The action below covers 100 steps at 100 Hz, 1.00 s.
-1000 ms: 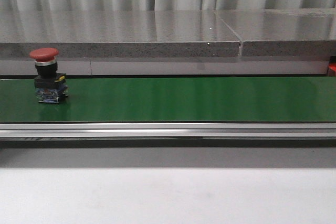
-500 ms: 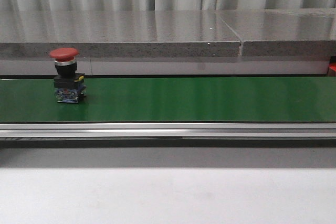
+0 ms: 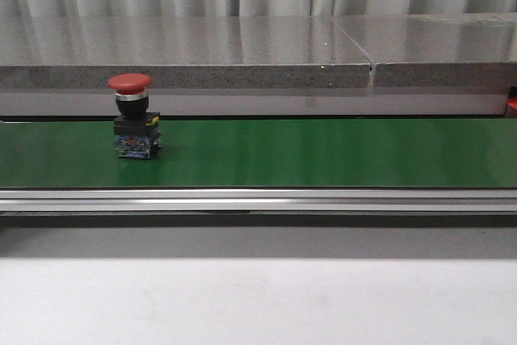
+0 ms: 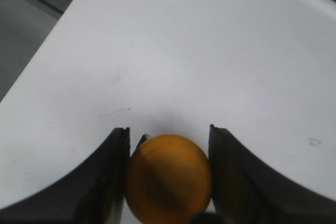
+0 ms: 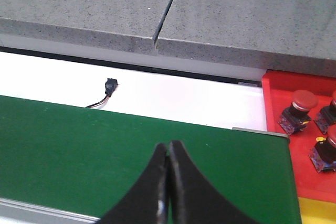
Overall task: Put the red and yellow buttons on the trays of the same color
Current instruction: 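Move the left gripper to the yellow button and grasp it, then set the yellow button on the belt and open the left gripper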
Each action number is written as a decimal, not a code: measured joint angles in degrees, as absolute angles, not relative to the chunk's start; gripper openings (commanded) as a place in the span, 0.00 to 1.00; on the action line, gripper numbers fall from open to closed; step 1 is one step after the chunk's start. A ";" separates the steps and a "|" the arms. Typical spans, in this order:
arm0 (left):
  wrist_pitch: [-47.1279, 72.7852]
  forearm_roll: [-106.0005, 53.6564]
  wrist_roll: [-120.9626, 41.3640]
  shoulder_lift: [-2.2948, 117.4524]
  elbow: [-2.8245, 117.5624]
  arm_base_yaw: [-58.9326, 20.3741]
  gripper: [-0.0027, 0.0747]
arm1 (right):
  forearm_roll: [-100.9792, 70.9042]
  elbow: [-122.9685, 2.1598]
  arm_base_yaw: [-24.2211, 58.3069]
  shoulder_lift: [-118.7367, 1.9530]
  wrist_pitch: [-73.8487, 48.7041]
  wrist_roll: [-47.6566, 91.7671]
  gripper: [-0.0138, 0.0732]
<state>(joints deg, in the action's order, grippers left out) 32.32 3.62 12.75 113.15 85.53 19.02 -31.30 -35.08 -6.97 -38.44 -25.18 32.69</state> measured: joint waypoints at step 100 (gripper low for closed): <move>32.84 -2.27 9.36 82.89 61.61 3.21 0.01 | -31.30 -35.08 -6.97 -38.44 -25.45 32.69 0.08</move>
